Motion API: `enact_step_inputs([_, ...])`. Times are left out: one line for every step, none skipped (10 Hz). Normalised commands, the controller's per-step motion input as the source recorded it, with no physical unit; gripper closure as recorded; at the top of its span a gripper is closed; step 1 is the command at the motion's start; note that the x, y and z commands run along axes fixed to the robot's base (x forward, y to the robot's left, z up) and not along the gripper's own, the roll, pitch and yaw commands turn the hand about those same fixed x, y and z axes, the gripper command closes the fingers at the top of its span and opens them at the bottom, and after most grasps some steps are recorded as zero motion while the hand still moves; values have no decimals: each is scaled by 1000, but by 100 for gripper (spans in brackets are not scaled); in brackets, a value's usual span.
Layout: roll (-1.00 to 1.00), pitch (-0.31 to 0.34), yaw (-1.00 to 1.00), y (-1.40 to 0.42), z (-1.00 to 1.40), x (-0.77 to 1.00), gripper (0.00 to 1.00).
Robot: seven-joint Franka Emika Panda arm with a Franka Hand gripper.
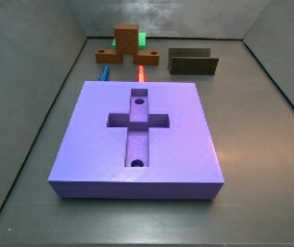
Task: Pick up the green object. Move up. Place the green object on the fixture. Regrasp the green object. Move to above the board. Insert the green object.
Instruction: Pick up the green object.
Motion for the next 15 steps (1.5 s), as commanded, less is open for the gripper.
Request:
enact_step_inputs([-21, 0, 0, -51, -20, 0, 0])
enact_step_inputs([0, 0, -103, 257, -223, 109, 0])
enact_step_inputs([-111, -49, -240, 674, -620, 200, 0])
enact_step_inputs([-124, -50, -214, 754, -846, 157, 0])
enact_step_inputs([-167, -64, -263, 557, -749, 86, 0])
enact_step_inputs([-206, -104, -337, 354, -649, 80, 0])
enact_step_inputs([-247, -139, -391, 254, -549, 57, 0])
enact_step_inputs([-319, -176, -391, 157, -417, 86, 0])
enact_step_inputs([-361, -211, -309, 109, -349, 163, 0])
enact_step_inputs([-357, -204, -126, 146, -386, 194, 0])
enact_step_inputs([-340, -179, 80, 49, -414, 106, 0])
enact_step_inputs([-220, -164, 374, 0, -531, 43, 0])
enact_step_inputs([-90, -210, 443, -94, -637, 0, 0])
enact_step_inputs([-39, -230, 457, -171, -683, -14, 0])
enact_step_inputs([1, -244, 209, -71, -740, -83, 0])
